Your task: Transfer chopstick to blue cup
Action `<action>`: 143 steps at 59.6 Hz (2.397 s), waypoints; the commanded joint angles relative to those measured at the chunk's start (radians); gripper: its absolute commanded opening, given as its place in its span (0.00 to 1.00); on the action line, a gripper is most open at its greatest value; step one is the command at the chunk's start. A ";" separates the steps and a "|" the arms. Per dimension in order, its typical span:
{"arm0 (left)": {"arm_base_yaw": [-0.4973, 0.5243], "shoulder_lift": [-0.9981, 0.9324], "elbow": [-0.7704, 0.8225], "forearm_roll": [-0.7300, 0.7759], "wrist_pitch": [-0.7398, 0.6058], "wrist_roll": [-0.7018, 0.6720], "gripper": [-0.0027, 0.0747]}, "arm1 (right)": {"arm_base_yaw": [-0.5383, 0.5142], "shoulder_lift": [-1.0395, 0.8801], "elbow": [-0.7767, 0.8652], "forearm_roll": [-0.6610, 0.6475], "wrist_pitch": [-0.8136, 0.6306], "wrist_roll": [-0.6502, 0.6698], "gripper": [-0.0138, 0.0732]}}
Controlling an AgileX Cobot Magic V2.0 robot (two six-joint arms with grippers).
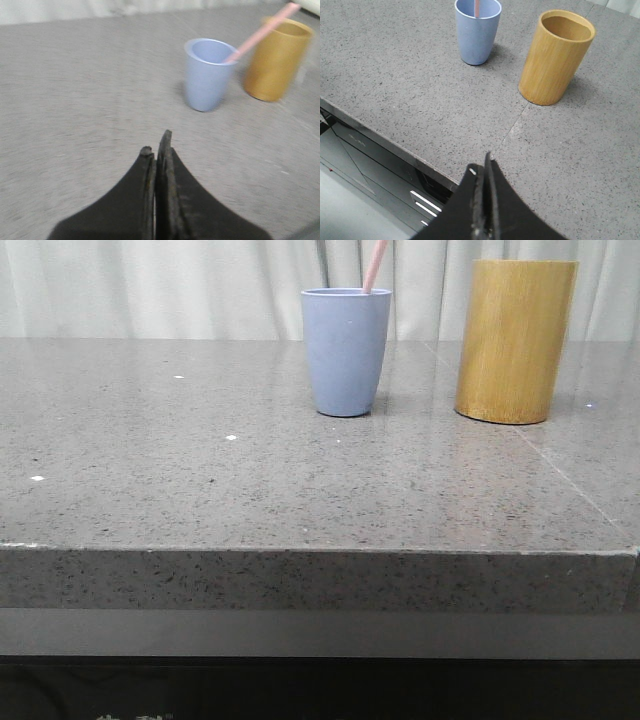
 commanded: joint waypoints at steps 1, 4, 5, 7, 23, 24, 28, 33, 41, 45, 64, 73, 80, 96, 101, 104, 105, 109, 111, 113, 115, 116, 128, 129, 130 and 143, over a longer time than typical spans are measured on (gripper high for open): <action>0.090 -0.122 0.091 -0.002 -0.142 -0.001 0.01 | -0.004 0.008 -0.021 0.003 -0.065 -0.002 0.02; 0.143 -0.187 0.155 -0.002 -0.186 -0.001 0.01 | -0.004 0.008 -0.021 0.003 -0.065 -0.002 0.02; 0.164 -0.219 0.187 -0.002 -0.205 -0.001 0.01 | -0.004 0.008 -0.021 0.003 -0.065 -0.002 0.02; 0.189 -0.272 0.229 -0.002 -0.229 -0.001 0.01 | -0.004 0.008 -0.021 0.003 -0.065 -0.002 0.02; 0.332 -0.603 0.537 -0.015 -0.326 -0.001 0.01 | -0.004 0.008 -0.021 0.003 -0.065 -0.002 0.02; 0.336 -0.617 0.550 -0.019 -0.326 -0.001 0.01 | -0.004 0.008 -0.021 0.003 -0.065 -0.002 0.02; 0.336 -0.654 0.587 -0.022 -0.341 -0.001 0.01 | -0.004 0.008 -0.021 0.003 -0.065 -0.002 0.02; 0.336 -0.691 0.626 -0.038 -0.375 -0.001 0.01 | -0.004 0.008 -0.021 0.003 -0.065 -0.002 0.02; 0.336 -0.693 0.652 -0.066 -0.420 -0.001 0.01 | -0.004 0.009 -0.021 0.003 -0.065 -0.002 0.02; 0.336 -0.693 0.652 -0.074 -0.421 -0.001 0.01 | -0.004 0.008 -0.021 0.003 -0.064 -0.002 0.02; 0.336 -0.689 0.652 -0.091 -0.379 -0.017 0.01 | -0.004 0.008 -0.021 0.003 -0.064 -0.002 0.02; 0.336 -0.689 0.652 0.044 -0.363 -0.156 0.01 | -0.004 0.008 -0.021 0.003 -0.064 -0.002 0.02; 0.336 -0.692 0.652 0.044 -0.375 -0.156 0.01 | -0.004 0.008 -0.021 0.003 -0.064 -0.002 0.02; 0.307 -0.694 0.652 0.058 -0.379 -0.156 0.01 | -0.004 0.008 -0.021 0.003 -0.064 -0.002 0.02; 0.283 -0.694 0.652 0.067 -0.379 -0.156 0.01 | -0.004 0.008 -0.021 0.003 -0.064 -0.002 0.02; 0.279 -0.694 0.652 0.067 -0.379 -0.156 0.01 | -0.004 0.008 -0.021 0.003 -0.064 -0.002 0.02; 0.277 -0.694 0.652 0.067 -0.379 -0.156 0.01 | -0.004 0.008 -0.021 0.003 -0.064 -0.002 0.02; 0.275 -0.694 0.652 0.067 -0.380 -0.156 0.01 | -0.004 0.008 -0.021 0.003 -0.064 -0.002 0.02; 0.275 -0.694 0.652 0.067 -0.380 -0.156 0.01 | -0.004 0.008 -0.021 0.003 -0.064 -0.002 0.02; 0.275 -0.692 0.652 0.067 -0.378 -0.156 0.01 | -0.004 0.008 -0.021 0.003 -0.064 -0.002 0.02; 0.275 -0.692 0.652 0.067 -0.378 -0.156 0.01 | -0.004 0.008 -0.021 0.003 -0.064 -0.002 0.02; 0.275 -0.692 0.652 0.067 -0.378 -0.156 0.01 | -0.004 0.008 -0.021 0.003 -0.064 -0.002 0.02; 0.275 -0.690 0.652 0.067 -0.378 -0.156 0.01 | -0.004 0.008 -0.021 0.003 -0.064 -0.002 0.02; 0.275 -0.690 0.652 0.067 -0.378 -0.156 0.01 | -0.004 0.008 -0.021 0.003 -0.064 -0.002 0.02; 0.275 -0.690 0.652 0.067 -0.378 -0.156 0.01 | -0.004 0.008 -0.021 0.003 -0.064 -0.002 0.02; 0.275 -0.690 0.652 0.067 -0.378 -0.156 0.01 | -0.004 0.008 -0.021 0.003 -0.064 -0.002 0.02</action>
